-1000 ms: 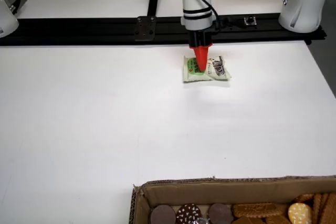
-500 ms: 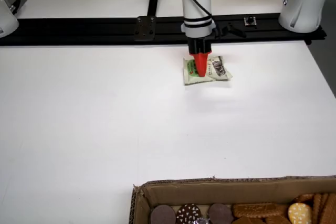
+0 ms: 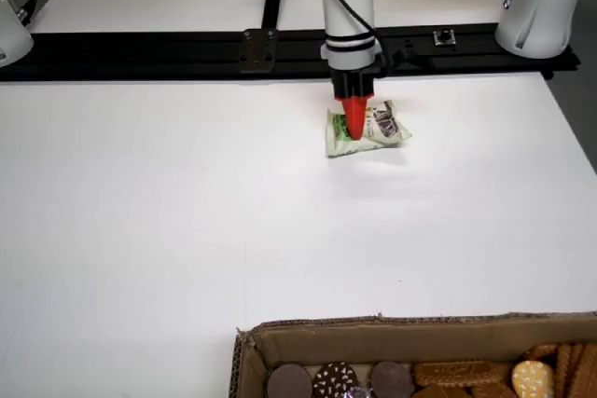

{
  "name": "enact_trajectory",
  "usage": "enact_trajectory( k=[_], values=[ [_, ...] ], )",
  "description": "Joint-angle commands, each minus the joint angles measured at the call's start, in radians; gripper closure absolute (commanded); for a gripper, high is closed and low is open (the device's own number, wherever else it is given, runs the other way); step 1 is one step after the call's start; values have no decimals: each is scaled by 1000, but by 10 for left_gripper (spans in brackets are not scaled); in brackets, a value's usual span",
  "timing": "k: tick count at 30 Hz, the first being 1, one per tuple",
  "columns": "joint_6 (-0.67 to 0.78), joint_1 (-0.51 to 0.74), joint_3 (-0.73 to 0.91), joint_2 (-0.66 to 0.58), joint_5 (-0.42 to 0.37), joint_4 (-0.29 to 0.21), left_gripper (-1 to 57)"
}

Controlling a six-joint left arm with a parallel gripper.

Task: Grasp a snack and put it in the bin.

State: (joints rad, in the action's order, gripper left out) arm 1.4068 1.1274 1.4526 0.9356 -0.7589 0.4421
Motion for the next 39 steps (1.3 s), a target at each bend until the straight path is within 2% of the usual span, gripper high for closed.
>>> enact_trajectory(
  k=[1, 18, 31, 39],
  values=[
    [0, 10, 0, -1, -8, -6, 413],
    [-1, 35, -1, -81, -92, -6, 550],
    [-39, 5, -4, -247, -167, 61, 568],
    [-164, -37, -82, -275, -182, 92, 568]
  ],
)
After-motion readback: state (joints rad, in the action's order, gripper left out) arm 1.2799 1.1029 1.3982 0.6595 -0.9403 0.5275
